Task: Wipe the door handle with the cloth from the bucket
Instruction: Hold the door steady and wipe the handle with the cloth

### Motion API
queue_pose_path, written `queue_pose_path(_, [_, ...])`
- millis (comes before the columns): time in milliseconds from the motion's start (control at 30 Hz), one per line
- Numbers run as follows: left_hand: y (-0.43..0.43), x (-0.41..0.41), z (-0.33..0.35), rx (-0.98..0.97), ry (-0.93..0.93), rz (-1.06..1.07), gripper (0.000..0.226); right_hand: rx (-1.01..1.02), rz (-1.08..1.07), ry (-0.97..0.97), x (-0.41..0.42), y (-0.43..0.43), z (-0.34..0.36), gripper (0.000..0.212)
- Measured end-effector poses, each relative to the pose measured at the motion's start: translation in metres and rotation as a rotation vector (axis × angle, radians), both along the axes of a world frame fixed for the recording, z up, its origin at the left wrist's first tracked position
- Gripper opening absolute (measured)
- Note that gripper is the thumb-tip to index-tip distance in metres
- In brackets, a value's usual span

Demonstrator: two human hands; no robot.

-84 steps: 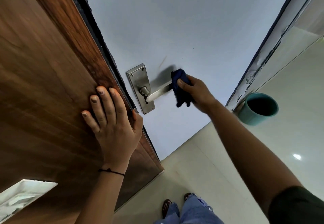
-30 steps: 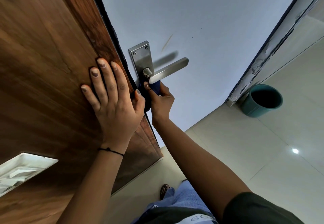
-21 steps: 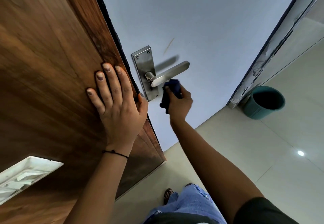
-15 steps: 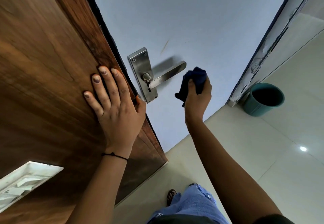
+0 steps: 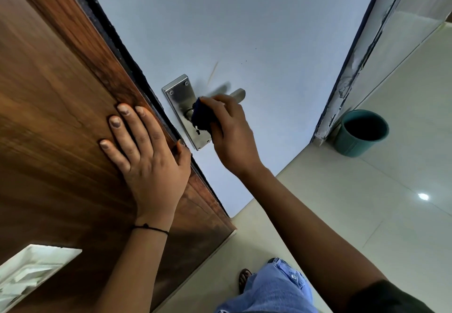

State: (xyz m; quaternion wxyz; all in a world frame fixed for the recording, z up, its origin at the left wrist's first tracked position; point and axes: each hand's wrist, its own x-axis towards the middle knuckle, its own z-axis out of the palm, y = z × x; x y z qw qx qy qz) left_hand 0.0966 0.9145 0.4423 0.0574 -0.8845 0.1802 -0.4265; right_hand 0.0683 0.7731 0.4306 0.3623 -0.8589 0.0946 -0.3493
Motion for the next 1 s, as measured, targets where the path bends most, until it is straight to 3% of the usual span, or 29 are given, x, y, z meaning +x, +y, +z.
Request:
queue_pose_path(100, [-0.001, -0.001, 0.001, -0.004, 0.010, -0.007, 0.081, -0.124, -0.093, 0.056, 0.009, -0.020, 0.006, 0.041])
queue_pose_path(267, [-0.001, -0.001, 0.002, -0.010, 0.020, 0.009, 0.081, -0.153, -0.234, 0.288, 0.022, -0.071, 0.027, 0.032])
queue_pose_path(367, [-0.001, 0.000, 0.000, -0.012, 0.014, 0.011, 0.086, -0.293, -0.175, 0.343, 0.023, -0.055, 0.033, 0.028])
queue_pose_path(533, [-0.001, -0.001, 0.001, -0.018, 0.020, -0.011, 0.089, -0.463, -0.013, 0.247, 0.009, 0.005, 0.024, 0.039])
queue_pose_path(633, [-0.002, -0.001, 0.001, -0.031, 0.023, -0.021, 0.089, -0.411, -0.111, 0.279, 0.018, -0.028, 0.021, 0.034])
queue_pose_path(767, [-0.002, -0.001, 0.003, -0.048, 0.036, -0.019, 0.087, -0.193, -0.248, 0.306, 0.027, -0.075, 0.008, 0.032])
queue_pose_path(1000, [-0.004, -0.001, 0.004, -0.029, 0.042, -0.010, 0.082, -0.033, -0.214, -0.014, 0.013, -0.009, -0.014, 0.038])
